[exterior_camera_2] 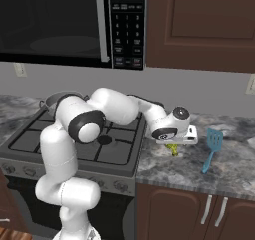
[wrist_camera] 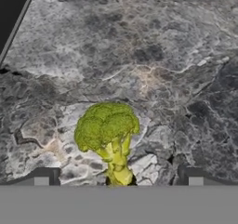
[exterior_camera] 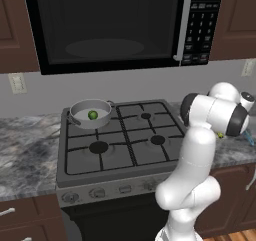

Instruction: Put the avocado and broccoli in the pot. Retrieve the spatula and lightly stir the vegetables in the pot.

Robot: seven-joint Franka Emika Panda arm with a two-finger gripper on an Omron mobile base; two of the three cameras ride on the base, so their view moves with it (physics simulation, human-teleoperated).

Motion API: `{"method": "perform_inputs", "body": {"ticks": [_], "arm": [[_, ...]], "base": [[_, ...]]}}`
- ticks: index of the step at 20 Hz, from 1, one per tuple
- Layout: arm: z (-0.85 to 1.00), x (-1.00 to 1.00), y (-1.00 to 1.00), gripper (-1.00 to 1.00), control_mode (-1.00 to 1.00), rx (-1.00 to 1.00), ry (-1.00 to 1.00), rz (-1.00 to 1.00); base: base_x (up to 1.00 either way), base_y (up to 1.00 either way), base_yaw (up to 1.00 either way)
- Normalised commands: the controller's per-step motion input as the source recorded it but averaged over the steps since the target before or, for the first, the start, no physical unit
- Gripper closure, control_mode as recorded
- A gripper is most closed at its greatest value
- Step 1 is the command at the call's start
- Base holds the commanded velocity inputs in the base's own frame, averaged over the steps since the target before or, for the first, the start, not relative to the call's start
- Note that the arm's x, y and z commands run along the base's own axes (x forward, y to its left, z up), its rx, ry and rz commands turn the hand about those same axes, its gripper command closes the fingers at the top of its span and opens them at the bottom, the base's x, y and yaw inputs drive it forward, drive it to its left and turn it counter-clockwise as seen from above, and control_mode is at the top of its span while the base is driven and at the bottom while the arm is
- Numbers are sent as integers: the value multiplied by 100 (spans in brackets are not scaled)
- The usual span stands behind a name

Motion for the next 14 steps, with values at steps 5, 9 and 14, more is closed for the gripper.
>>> {"method": "perform_inputs", "body": {"ticks": [5,9,14], "arm": [[-5,26,0,-100,-100,0,3,0],[-15,13,4,-100,-100,1,8,0],[-28,0,12,-100,-100,2,14,0]], "base": [[0,0,0],[0,0,0],[0,0,0]]}}
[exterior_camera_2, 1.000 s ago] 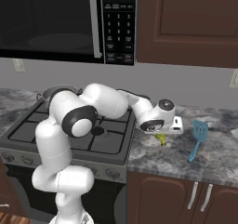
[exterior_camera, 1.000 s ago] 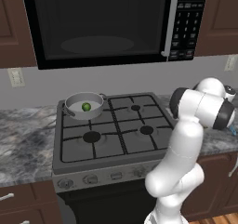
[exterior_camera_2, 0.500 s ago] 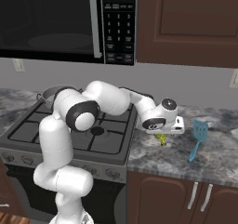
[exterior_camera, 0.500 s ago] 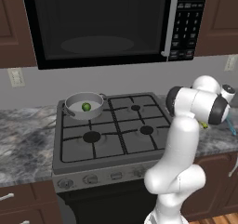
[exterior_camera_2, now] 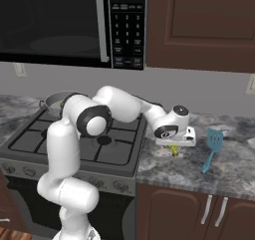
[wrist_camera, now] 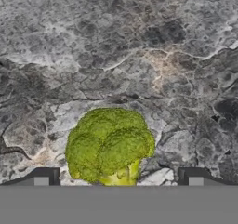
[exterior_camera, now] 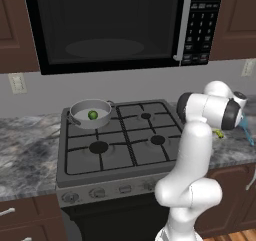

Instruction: Put the avocado and broccoli in the pot. Retrieve the spatula and lightly stir the vegetables in the pot.

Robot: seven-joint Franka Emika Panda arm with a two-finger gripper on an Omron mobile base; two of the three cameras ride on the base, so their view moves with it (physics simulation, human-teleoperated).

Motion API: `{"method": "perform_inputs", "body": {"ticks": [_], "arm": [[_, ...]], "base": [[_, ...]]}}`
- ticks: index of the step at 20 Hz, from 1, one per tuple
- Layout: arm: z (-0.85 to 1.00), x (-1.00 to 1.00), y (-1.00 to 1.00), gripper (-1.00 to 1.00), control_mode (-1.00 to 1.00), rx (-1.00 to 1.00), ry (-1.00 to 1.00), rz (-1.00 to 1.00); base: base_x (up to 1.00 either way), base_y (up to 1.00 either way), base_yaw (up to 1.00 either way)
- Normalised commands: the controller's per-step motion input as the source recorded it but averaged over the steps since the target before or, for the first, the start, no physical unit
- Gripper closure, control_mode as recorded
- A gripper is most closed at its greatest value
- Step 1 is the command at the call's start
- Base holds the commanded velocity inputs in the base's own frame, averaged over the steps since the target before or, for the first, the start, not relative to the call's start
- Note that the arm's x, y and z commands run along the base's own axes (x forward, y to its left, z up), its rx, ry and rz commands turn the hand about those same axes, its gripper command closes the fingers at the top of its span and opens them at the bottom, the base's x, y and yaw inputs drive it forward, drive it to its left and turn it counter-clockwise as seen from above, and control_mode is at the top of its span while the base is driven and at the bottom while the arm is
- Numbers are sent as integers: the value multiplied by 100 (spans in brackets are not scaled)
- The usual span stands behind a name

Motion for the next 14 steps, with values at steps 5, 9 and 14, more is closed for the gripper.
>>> {"method": "perform_inputs", "body": {"ticks": [5,9,14], "arm": [[-24,1,7,-100,-100,5,2,0],[-31,4,-2,-100,-100,7,-1,0],[-32,3,-1,-100,-100,2,0,0]], "base": [[0,0,0],[0,0,0],[0,0,0]]}}
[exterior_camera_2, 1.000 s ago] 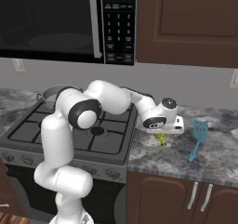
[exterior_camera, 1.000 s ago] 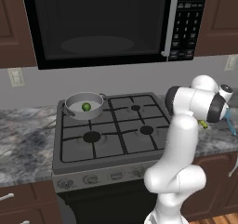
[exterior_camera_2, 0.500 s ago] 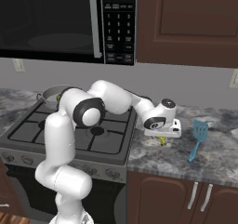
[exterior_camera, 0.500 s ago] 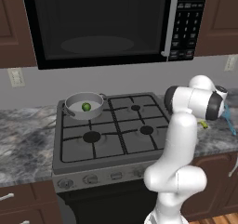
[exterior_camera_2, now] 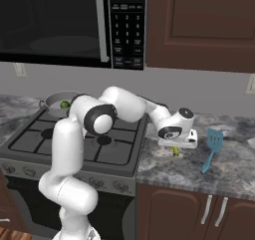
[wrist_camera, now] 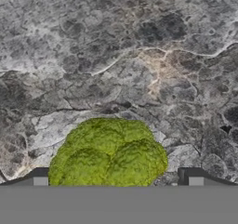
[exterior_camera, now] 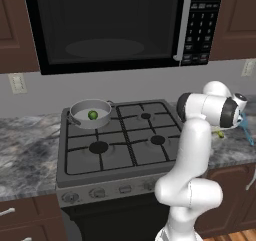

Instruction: Put the avocado and broccoli in the pot. Retrieve the spatula and lightly stir the vegetables in the pot.

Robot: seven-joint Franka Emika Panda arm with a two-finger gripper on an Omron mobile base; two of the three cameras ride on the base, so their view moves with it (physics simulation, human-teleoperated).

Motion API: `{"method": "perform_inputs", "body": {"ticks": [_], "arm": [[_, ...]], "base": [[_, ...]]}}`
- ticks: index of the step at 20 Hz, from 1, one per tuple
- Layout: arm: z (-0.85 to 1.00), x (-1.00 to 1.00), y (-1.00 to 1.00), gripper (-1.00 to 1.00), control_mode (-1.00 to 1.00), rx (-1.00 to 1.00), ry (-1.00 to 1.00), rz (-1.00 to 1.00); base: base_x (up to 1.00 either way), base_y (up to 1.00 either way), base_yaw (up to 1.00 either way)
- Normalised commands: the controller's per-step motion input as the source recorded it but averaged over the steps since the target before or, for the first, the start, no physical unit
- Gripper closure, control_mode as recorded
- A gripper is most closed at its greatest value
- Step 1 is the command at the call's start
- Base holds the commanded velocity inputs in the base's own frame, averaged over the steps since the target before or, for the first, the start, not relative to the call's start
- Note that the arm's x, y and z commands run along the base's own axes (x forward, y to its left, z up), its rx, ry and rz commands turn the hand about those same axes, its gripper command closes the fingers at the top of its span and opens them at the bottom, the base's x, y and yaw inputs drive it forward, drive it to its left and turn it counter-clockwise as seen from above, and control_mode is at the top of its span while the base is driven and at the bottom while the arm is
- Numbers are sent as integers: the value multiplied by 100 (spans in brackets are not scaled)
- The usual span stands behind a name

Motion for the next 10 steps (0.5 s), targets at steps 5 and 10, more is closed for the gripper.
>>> {"method": "perform_inputs", "body": {"ticks": [5,10], "arm": [[-8,0,3,100,-100,0,0,0],[-1,0,1,100,-100,0,0,0]], "base": [[0,0,0],[0,0,0]]}}
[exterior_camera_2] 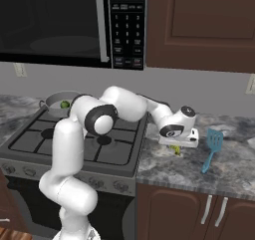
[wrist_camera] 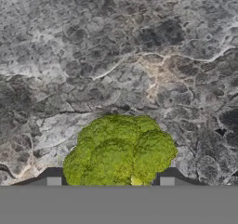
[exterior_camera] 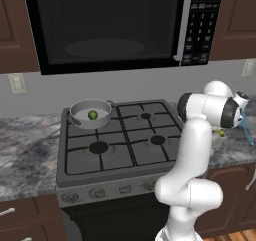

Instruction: Put the avocado and broccoli in the pot. Retrieve the spatula and lightly stir the vegetables in the pot.

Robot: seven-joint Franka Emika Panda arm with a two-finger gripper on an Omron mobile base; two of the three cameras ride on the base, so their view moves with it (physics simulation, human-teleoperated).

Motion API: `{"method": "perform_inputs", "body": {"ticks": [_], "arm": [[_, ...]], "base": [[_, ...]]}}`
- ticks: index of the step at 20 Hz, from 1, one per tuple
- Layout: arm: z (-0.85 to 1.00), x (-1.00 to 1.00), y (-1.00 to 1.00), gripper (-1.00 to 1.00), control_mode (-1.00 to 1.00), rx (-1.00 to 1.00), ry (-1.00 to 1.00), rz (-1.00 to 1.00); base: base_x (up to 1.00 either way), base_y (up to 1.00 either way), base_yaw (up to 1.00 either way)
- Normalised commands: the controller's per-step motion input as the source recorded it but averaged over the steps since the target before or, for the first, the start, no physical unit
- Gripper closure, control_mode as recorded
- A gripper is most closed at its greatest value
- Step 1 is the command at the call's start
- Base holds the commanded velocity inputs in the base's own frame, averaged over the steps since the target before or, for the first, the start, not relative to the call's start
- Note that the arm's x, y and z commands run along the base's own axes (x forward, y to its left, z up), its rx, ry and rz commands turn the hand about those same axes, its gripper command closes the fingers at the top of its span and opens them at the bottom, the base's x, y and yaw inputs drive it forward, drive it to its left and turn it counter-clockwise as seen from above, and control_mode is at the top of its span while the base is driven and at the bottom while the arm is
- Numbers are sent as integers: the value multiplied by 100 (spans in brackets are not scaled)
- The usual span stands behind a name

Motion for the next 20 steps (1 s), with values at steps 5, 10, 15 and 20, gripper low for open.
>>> {"method": "perform_inputs", "body": {"ticks": [5,10,15,20], "arm": [[1,-16,4,100,-100,0,-3,0],[66,-57,37,100,-100,0,-20,0],[90,-17,97,100,-100,-2,-36,-2],[92,0,100,100,-100,-7,-13,-5]], "base": [[0,0,0],[0,0,0],[0,0,0],[0,0,0]]}}
